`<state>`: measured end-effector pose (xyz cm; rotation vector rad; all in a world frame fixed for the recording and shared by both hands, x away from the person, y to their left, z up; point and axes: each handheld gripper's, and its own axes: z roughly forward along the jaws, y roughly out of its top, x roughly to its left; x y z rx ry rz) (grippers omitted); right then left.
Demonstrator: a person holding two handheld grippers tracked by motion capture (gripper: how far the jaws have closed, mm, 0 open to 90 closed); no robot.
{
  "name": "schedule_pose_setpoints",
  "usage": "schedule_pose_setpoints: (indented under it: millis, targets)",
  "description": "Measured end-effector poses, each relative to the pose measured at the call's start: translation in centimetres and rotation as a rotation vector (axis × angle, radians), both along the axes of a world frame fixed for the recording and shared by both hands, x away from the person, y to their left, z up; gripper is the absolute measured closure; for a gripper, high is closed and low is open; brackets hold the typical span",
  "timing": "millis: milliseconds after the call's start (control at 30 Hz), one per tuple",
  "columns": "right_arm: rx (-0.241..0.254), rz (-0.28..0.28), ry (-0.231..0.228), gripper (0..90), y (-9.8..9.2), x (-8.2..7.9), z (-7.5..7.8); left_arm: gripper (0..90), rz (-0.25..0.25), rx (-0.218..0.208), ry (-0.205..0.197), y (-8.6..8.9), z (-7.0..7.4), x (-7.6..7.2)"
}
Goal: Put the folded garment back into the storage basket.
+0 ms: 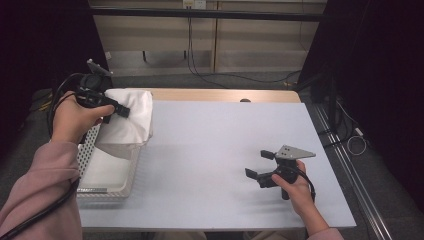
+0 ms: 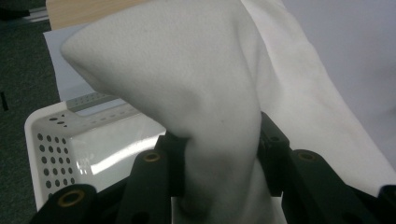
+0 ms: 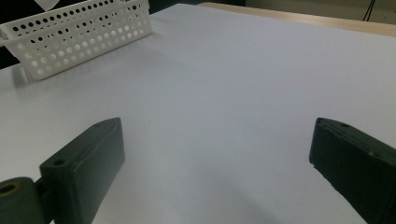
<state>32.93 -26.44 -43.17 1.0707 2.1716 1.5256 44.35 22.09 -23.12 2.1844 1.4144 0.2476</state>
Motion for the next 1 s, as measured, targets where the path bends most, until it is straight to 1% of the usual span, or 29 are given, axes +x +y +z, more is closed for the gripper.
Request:
schedule_pose_setpoints:
  millis: [67,100,133,167,267,333,367,433,467,500,533,600,733,767,800,833,867,933,967,1000]
  targets:
    - [0.001,0.001,0.001,3.4,0.0,0.0,0.0,64.5,0.02,0.0,-0.007,0.1,0.0,-0.1]
    - [-0.002,0.003,-0.003,3.4,0.0,0.0,0.0,64.5,0.013,0.001,-0.002,0.3,-0.1,-0.1]
    - [-0.001,0.003,-0.004,3.4,0.0,0.0,0.0,64.5,0.004,0.01,-0.012,0.5,-0.1,0.0]
    - [-0.001,0.004,-0.002,3.4,0.0,0.0,0.0,64.4,0.024,0.009,-0.009,0.5,-0.1,-0.1]
    - [-0.004,0.006,-0.003,3.4,0.1,0.0,0.0,64.4,0.027,0.007,-0.014,0.9,-0.3,-0.1]
    - [-0.003,0.005,-0.001,3.4,0.1,0.0,0.0,64.4,0.029,0.004,-0.01,1.1,-0.4,-0.2]
    - [-0.003,0.005,0.0,3.4,0.1,0.0,0.0,64.4,0.017,0.015,-0.016,1.3,-0.4,-0.1]
    - [-0.004,0.005,0.0,3.4,0.1,0.0,0.0,64.4,0.021,0.017,-0.016,1.4,-0.5,-0.1]
    - [-0.003,0.005,-0.001,3.4,0.1,0.0,0.0,64.4,0.032,0.004,-0.009,1.6,-0.5,-0.2]
    - [-0.005,0.003,-0.001,3.4,0.1,0.0,0.0,64.4,0.02,0.019,-0.013,1.8,-0.6,-0.2]
    - [-0.003,0.004,-0.003,3.4,0.1,0.0,0.0,64.4,0.036,0.021,-0.012,1.8,-0.6,-0.2]
    - [-0.005,0.003,-0.002,3.4,0.1,0.0,0.0,64.4,0.038,0.015,-0.011,2.0,-0.7,-0.2]
    - [-0.005,0.004,-0.004,3.4,0.1,0.0,0.0,64.4,0.048,0.019,-0.011,2.4,-1.0,-0.3]
    - [-0.007,0.004,-0.006,3.4,0.1,0.0,0.0,64.4,0.047,0.02,-0.013,2.5,-1.0,-0.3]
    - [-0.007,0.003,-0.006,3.4,0.0,0.0,0.0,64.4,0.031,0.02,-0.008,2.7,-1.1,-0.2]
    - [-0.005,0.004,-0.005,3.4,0.0,0.0,0.0,64.4,0.031,0.02,-0.008,2.7,-1.1,-0.2]
    - [-0.008,0.002,-0.006,3.4,0.0,0.0,0.0,64.4,0.043,0.025,-0.014,2.7,-1.2,-0.3]
    - [-0.004,0.004,-0.005,3.4,0.0,0.0,0.0,64.4,0.052,0.023,-0.012,2.9,-1.4,-0.3]
    - [-0.006,0.003,-0.006,3.4,0.0,0.0,0.0,64.4,0.054,0.011,-0.01,2.9,-1.5,-0.3]
    - [-0.006,0.004,-0.006,3.4,0.0,0.0,0.0,64.4,0.046,0.025,-0.01,3.1,-1.5,-0.2]
